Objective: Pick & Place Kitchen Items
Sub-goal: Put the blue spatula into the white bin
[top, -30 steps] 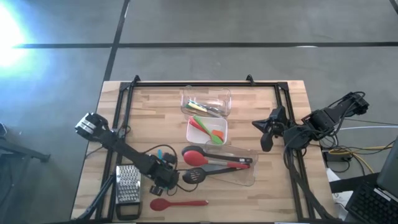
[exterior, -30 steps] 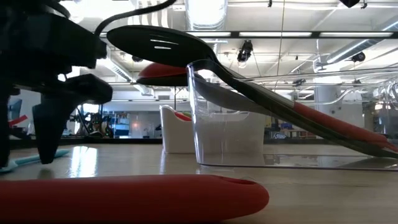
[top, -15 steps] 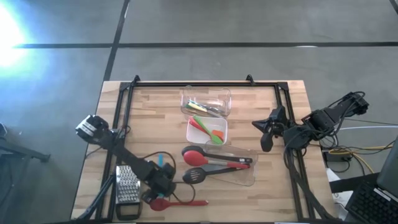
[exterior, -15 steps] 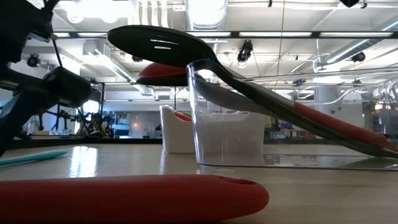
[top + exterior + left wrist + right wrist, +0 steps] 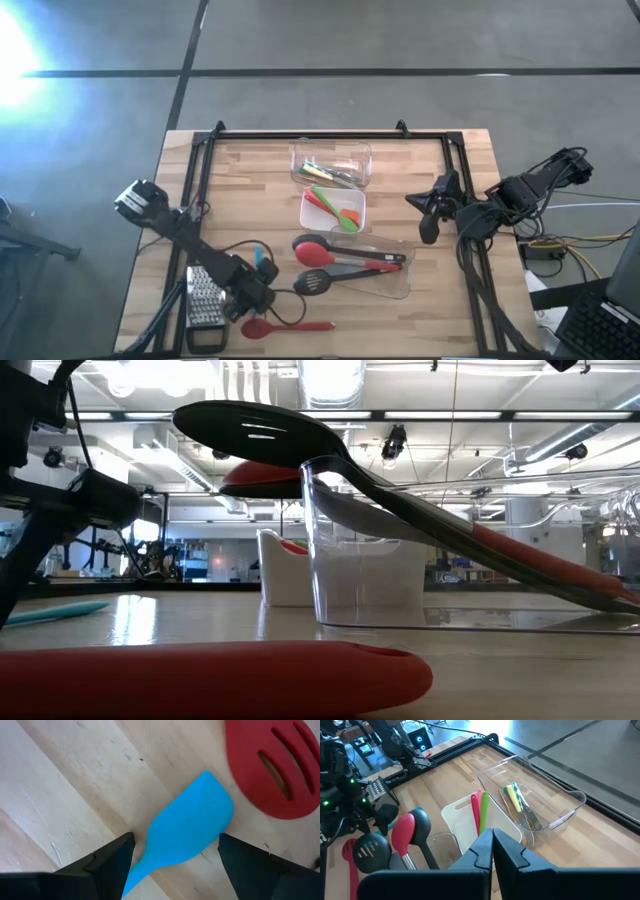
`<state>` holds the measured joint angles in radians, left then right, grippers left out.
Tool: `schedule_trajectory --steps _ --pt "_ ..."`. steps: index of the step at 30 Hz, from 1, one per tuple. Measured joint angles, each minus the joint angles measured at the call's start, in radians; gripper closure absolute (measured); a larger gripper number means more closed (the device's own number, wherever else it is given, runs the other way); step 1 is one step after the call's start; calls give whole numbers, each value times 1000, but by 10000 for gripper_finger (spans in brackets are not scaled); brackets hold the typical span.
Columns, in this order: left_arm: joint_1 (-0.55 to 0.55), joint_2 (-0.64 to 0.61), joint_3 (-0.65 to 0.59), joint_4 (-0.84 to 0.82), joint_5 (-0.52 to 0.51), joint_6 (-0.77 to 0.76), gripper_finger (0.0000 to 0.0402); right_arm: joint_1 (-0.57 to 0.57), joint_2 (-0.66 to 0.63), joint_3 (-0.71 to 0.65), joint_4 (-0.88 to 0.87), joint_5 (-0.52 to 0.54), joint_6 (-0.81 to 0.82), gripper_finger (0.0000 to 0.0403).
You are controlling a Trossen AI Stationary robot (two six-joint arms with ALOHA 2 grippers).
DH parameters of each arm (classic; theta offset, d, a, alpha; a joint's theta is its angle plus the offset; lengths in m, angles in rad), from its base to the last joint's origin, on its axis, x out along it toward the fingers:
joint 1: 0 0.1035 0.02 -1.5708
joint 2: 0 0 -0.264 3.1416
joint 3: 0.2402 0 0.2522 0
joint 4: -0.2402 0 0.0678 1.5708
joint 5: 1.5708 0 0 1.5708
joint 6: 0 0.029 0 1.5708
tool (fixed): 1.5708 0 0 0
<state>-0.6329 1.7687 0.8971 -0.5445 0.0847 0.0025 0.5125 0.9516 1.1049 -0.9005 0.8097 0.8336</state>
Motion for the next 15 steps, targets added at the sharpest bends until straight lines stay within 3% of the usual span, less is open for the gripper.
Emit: schedule_trajectory --steps 15 --pt "-50 25 -7 143 3 238 112 0 0 0 0 0 -5 394"
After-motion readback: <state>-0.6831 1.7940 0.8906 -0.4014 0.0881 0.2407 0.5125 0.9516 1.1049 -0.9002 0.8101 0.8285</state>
